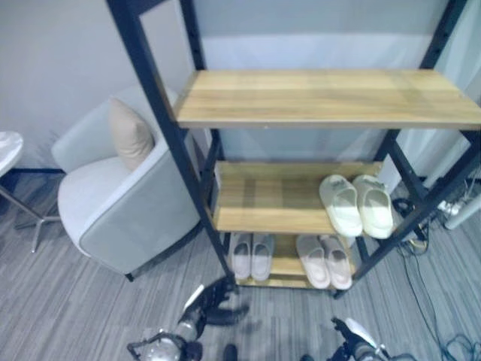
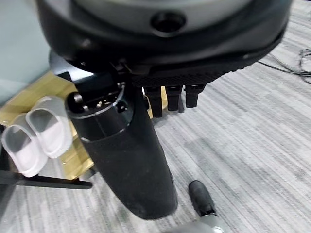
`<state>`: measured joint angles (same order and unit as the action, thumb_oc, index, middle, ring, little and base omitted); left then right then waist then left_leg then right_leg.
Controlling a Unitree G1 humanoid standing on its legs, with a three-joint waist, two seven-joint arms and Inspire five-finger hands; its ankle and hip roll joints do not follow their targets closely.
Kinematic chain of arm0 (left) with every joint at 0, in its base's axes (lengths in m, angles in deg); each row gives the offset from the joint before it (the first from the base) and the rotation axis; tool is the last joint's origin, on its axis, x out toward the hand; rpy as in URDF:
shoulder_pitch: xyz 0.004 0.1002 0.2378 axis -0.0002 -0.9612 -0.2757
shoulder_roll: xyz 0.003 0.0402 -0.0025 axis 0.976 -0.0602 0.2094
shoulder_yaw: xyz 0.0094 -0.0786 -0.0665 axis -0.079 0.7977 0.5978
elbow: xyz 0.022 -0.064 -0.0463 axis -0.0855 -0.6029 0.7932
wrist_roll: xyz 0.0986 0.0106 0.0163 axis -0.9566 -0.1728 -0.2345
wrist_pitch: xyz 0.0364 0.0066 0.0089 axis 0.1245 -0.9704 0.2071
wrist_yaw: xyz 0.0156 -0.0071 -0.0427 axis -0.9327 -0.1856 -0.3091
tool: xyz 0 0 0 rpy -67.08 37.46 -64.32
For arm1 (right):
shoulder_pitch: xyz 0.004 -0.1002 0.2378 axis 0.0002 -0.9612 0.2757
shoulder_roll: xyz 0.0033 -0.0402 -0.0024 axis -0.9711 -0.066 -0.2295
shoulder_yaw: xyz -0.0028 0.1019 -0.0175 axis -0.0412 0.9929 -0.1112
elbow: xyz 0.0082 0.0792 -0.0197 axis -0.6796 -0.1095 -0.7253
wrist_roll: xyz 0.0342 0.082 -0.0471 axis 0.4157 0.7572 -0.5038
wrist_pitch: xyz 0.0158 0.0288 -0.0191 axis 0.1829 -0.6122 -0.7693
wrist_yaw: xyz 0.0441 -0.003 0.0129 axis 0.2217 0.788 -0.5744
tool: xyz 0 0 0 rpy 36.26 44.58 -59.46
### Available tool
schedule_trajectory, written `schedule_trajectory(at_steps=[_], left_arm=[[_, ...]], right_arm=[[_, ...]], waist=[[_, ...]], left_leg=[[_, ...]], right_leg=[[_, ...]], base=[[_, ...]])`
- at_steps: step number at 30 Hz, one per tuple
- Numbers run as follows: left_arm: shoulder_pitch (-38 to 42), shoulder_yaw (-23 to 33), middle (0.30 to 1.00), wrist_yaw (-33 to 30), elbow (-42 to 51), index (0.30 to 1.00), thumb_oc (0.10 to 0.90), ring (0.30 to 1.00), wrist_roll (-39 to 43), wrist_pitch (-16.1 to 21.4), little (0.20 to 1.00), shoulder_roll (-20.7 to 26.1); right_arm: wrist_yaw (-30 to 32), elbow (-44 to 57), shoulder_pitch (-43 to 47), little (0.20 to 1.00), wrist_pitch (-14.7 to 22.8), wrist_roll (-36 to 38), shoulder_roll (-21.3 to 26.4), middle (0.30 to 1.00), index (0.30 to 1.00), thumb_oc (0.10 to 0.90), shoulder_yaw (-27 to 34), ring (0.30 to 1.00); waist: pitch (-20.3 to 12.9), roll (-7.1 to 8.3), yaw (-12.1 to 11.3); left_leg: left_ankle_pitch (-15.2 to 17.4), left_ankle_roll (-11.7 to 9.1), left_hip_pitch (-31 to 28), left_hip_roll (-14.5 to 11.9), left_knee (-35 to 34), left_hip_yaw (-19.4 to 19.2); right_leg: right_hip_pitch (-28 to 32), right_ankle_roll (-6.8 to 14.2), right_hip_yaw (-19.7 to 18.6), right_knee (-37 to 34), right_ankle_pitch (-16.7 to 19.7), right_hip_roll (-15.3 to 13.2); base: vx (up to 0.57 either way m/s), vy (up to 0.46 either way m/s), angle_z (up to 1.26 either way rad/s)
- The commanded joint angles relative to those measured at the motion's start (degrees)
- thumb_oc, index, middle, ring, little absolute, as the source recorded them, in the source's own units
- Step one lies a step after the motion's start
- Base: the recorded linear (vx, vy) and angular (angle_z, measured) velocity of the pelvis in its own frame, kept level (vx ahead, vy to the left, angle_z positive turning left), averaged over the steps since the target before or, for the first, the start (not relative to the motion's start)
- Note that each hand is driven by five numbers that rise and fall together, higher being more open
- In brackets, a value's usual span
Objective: Arrange the slippers neatly on the shoe rack.
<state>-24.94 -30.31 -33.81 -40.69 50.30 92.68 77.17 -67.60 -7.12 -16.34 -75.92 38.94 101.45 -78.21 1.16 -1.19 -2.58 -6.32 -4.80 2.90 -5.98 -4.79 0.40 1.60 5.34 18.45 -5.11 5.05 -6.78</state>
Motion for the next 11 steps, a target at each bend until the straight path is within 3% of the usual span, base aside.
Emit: schedule_trajectory(at_steps=[1, 3, 6, 11], left_arm=[[5.4, 0.7, 0.900, -3.6, 1.4, 0.900, 0.800, 0.900, -9.8, 4.1, 0.900, 1.1], [7.4, 0.8, 0.900, -6.0, -10.2, 0.900, 0.800, 0.900, -16.4, 3.1, 0.900, -1.3], [10.1, 3.9, 0.900, -10.6, -24.3, 0.900, 0.800, 0.900, -19.8, 1.6, 0.900, -4.4], [11.7, 6.3, 0.900, -13.3, -31.3, 0.900, 0.800, 0.900, -21.1, 1.0, 0.900, -5.4]], right_arm=[[1.1, 0.3, 2.6, 0.900, 2.1, 2.1, 0.3, 0.900, 0.900, 0.800, -0.4, 0.900], [0.9, -1.8, 3.0, 0.900, 2.0, 2.0, -0.3, 0.900, 0.900, 0.800, -1.0, 0.900], [1.0, -3.8, 3.5, 0.900, 1.9, 2.2, -1.0, 0.900, 0.900, 0.800, -1.2, 0.900], [1.0, -5.5, 3.8, 0.900, 1.9, 2.7, -1.5, 0.900, 0.900, 0.800, -0.9, 0.900]], waist=[[1.1, 2.49, -0.8], [0.9, 2.96, -0.6], [0.7, 3.26, -0.3], [0.4, 3.31, -0.1]], left_leg=[[3.2, -1.3, -1.0, 1.1, -0.2, -3.0], [3.4, -1.1, -1.0, 1.2, -0.2, -3.0], [3.6, -0.8, -1.0, 1.4, -0.2, -3.4], [4.0, -0.6, -1.3, 1.7, -0.2, -4.1]], right_leg=[[0.4, 2.4, 1.7, 0.5, -4.1, -0.6], [0.3, 2.5, 1.8, 0.6, -4.0, -0.7], [-0.1, 2.6, 1.4, 0.7, -3.7, -1.0], [-0.3, 2.8, 0.7, 0.7, -3.4, -1.3]], base=[[0.00, 0.059, 0.00], [0.01, 0.056, 0.02], [0.02, 0.052, 0.05], [0.02, 0.047, -0.04]])
